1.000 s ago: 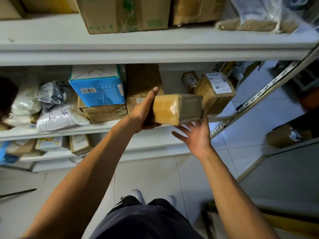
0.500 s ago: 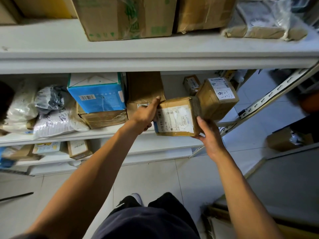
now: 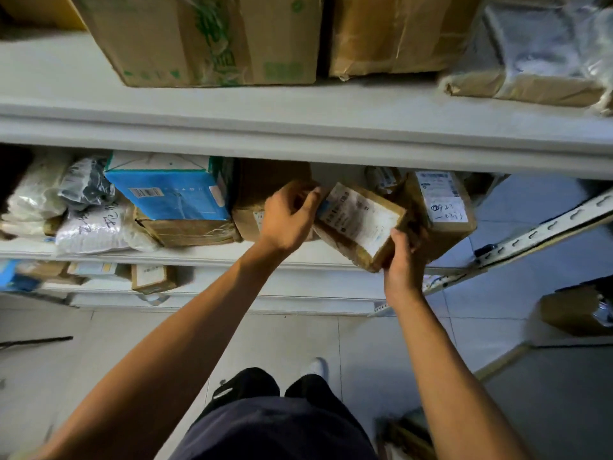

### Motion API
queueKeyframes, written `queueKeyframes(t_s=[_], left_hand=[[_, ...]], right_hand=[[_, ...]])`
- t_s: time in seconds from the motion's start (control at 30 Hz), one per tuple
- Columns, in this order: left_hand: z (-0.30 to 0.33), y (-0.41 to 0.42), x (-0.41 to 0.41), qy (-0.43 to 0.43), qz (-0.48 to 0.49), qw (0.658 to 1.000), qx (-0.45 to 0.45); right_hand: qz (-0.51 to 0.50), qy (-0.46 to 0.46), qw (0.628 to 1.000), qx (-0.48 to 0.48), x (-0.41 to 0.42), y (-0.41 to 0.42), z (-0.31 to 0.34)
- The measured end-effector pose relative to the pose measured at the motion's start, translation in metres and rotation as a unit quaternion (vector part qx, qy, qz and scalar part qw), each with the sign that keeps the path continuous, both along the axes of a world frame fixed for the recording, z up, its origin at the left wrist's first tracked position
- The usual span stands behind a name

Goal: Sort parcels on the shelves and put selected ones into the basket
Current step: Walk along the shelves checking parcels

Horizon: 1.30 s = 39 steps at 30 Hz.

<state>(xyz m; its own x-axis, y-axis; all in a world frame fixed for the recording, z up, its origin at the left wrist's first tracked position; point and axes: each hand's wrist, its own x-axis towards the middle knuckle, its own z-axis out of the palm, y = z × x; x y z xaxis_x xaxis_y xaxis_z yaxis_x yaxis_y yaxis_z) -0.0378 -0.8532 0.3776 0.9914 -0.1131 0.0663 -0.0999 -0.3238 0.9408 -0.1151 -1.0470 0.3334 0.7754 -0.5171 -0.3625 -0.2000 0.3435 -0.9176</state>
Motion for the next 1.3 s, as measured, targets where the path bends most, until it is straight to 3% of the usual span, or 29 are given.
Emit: queueKeyframes(t_s=[0.13,0.23,0.37,0.43,0.53,0.63,0.67,0.77,0.87,1.03,1.1,1.2,1.3], left_hand=[[-0.006,0.016,0.0,-0.084,0.053,0.99,0.096],[-0.017,0.025,0.003,-0.098,0.076,0.956,0.265],[-0.016,0.028,0.007,0.015,0.058,0.933,0.355],[-0.009,0.027,0.01,0.041,0.038,0.921,0.386],[-0.004,0.02,0.01,0.023,0.016,0.897,0.441],[-0.004,0.02,0.012,0.02,-0.002,0.892,0.452],[-0.004,0.022,0.013,0.016,-0.001,0.89,0.456],[-0.004,0.025,0.007,-0.027,-0.008,0.865,0.501],[-0.012,0.03,-0.015,-0.087,-0.005,0.839,0.537],[-0.043,0.056,-0.07,-0.178,-0.019,0.861,0.477],[-0.053,0.071,-0.094,-0.184,-0.027,0.889,0.419],[-0.056,0.087,-0.111,-0.13,0.02,0.971,0.202],[-0.044,0.086,-0.099,0.027,0.127,0.991,-0.013]], right_hand=[[-0.05,0.037,0.997,0.054,0.025,0.003,-0.027],[-0.106,0.055,0.992,0.044,0.021,0.021,-0.027],[-0.267,0.047,0.962,0.031,0.021,0.037,-0.037],[-0.289,0.074,0.953,0.051,0.028,0.046,-0.035],[-0.18,0.164,0.97,0.029,0.037,0.062,-0.031],[-0.099,0.234,0.965,-0.062,0.036,0.077,-0.024],[-0.08,0.218,0.967,-0.104,0.033,0.081,-0.024],[0.062,0.035,0.958,-0.279,0.017,0.091,-0.014],[0.143,-0.031,0.94,-0.307,0.044,0.09,0.005],[0.216,0.085,0.956,-0.178,0.089,0.086,0.032],[0.239,0.037,0.968,-0.07,0.096,0.088,0.03],[0.229,0.01,0.973,-0.01,0.1,0.073,-0.012],[0.21,-0.004,0.971,0.117,0.104,0.037,-0.074]])
